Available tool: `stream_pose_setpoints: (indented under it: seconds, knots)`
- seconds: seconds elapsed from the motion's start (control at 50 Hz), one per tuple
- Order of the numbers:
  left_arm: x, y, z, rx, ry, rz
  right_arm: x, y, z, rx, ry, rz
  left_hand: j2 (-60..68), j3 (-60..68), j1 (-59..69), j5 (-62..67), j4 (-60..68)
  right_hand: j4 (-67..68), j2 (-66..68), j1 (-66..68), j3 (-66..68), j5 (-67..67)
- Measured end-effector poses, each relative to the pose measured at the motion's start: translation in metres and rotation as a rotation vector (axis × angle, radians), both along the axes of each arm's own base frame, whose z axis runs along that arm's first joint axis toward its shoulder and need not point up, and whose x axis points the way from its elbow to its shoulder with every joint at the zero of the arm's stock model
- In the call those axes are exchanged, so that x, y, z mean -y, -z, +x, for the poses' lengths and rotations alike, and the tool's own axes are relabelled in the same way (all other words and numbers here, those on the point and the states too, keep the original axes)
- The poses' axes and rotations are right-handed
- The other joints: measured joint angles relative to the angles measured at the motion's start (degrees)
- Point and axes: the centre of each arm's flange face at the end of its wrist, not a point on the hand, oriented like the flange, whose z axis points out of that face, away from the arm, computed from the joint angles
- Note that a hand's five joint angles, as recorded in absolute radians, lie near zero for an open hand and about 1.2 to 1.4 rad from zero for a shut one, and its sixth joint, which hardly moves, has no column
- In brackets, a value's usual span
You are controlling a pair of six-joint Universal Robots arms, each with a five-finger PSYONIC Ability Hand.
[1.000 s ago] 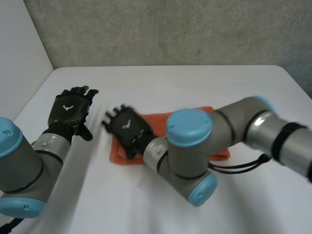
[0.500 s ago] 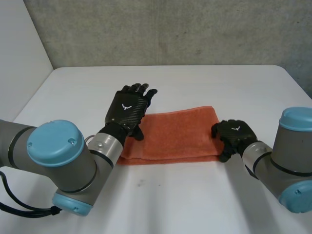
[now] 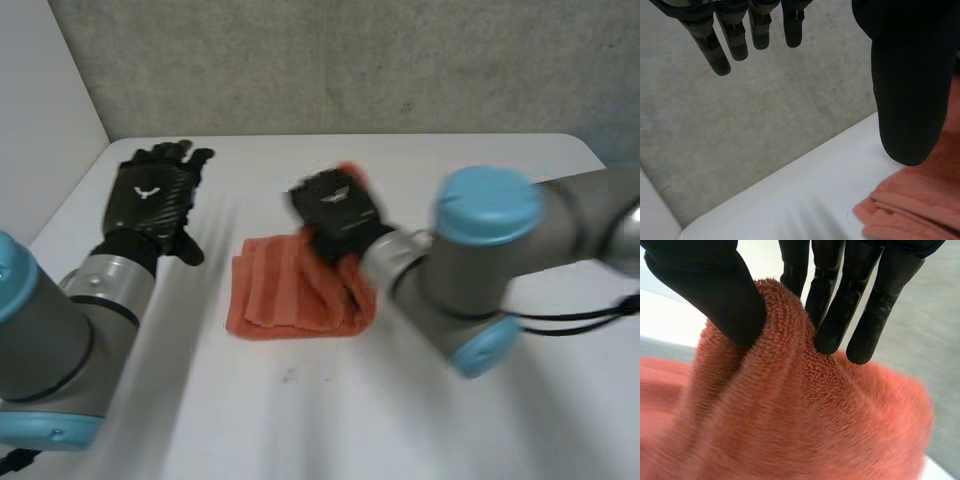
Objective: Fold the laundry
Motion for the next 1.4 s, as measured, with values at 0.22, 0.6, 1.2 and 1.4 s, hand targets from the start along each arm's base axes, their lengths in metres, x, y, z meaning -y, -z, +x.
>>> stream_pose_setpoints:
  seconds: [0.22, 0.6, 1.2, 1.4]
  knots:
    - [0.009, -0.005, 0.012, -0.043, -0.037, 0.040, -0.064, 0.048, 0.053, -0.109, -0.194, 0.114, 0.00, 0.00, 0.00, 0.00, 0.00, -27.66, -28.11, -25.64, -27.50, -26.40]
    - [0.002, 0.047, -0.063, -0.025, 0.156, 0.206, 0.023, 0.013, -0.014, 0.094, 0.187, 0.308, 0.00, 0.00, -0.48, 0.00, 0.00, -54.71, -54.75, -42.49, -55.62, -52.52]
    - [0.002, -0.020, -0.028, -0.043, 0.023, 0.174, 0.042, -0.068, -0.047, 0.073, 0.322, 0.112, 0.00, 0.00, -0.48, -0.29, 0.00, -54.71, -54.75, -42.49, -55.62, -52.77]
    - [0.007, -0.100, 0.007, -0.130, -0.059, 0.018, 0.043, -0.141, -0.109, 0.213, 0.525, -0.072, -0.01, 0.00, -0.48, -0.29, 0.00, -54.71, -54.75, -42.49, -55.62, -52.77]
